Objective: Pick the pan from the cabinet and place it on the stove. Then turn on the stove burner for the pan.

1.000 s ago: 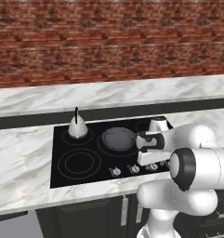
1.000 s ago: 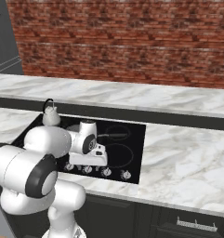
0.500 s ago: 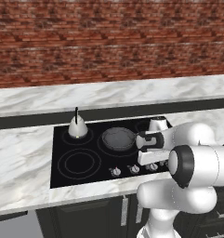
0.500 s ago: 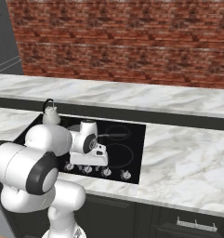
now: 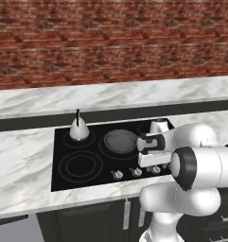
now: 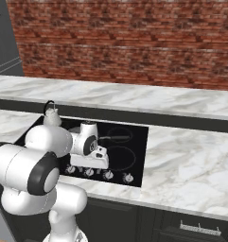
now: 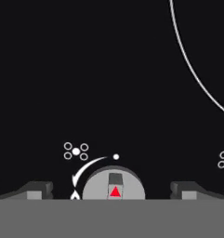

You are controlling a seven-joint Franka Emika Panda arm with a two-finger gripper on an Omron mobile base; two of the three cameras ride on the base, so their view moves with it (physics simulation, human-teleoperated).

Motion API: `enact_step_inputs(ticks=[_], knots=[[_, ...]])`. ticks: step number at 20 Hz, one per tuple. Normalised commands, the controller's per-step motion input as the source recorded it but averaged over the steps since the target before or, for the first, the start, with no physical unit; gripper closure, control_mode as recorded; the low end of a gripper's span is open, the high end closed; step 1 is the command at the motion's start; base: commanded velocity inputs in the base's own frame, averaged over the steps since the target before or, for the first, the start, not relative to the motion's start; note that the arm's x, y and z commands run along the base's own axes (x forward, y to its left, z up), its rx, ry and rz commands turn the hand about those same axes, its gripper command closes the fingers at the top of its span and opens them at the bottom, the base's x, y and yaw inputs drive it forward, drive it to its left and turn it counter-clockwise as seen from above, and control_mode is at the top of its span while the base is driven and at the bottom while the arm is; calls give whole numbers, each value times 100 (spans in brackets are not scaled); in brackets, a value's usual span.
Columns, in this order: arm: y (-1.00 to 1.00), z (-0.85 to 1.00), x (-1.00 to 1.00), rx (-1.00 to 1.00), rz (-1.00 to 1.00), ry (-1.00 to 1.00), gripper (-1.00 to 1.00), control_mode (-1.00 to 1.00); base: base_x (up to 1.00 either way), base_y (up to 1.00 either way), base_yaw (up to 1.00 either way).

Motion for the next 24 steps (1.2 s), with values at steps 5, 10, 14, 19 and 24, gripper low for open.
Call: enact_step_inputs(ticks=[5,10,14,19,24], knots=[[2,-11,-41,-3,-8,2,-100,-100,0,0,0],[10,-14,-10,-6,-3,0,-100,-100,0,0,0],[10,-15,12,-3,0,-1,-100,-100,0,0,0],[-1,-25,5,0,0,0,-100,-100,0,0,0],[-2,-25,3,0,0,0,-100,-100,0,0,0]])
